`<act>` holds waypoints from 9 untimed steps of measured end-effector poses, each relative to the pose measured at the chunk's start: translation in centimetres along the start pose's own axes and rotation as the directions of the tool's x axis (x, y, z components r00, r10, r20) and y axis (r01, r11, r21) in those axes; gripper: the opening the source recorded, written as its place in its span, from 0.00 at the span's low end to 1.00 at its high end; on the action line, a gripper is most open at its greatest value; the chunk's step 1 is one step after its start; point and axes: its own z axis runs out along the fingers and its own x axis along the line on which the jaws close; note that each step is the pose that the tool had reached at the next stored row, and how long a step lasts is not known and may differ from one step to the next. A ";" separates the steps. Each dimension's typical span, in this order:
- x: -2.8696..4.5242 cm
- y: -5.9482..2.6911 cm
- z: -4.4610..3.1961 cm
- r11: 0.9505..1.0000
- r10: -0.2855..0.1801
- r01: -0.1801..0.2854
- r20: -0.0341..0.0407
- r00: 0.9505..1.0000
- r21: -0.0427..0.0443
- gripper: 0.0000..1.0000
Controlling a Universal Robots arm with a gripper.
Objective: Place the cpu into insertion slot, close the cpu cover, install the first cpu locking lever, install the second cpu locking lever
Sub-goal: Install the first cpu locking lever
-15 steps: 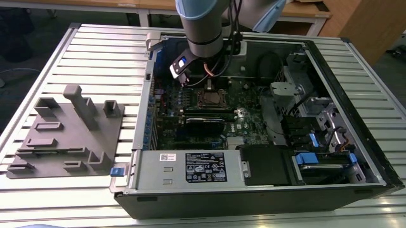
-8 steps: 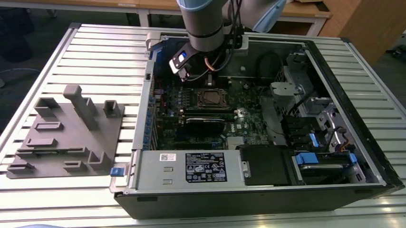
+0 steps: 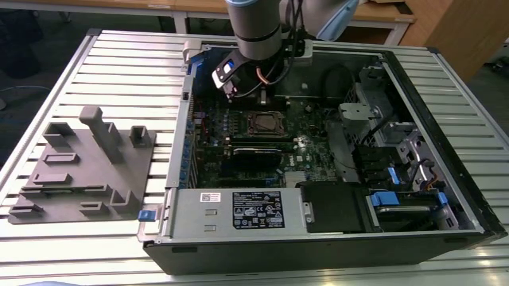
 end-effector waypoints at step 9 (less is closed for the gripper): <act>0.00 0.02 0.00 1.000 0.011 -0.010 0.046 0.999 -0.014 0.11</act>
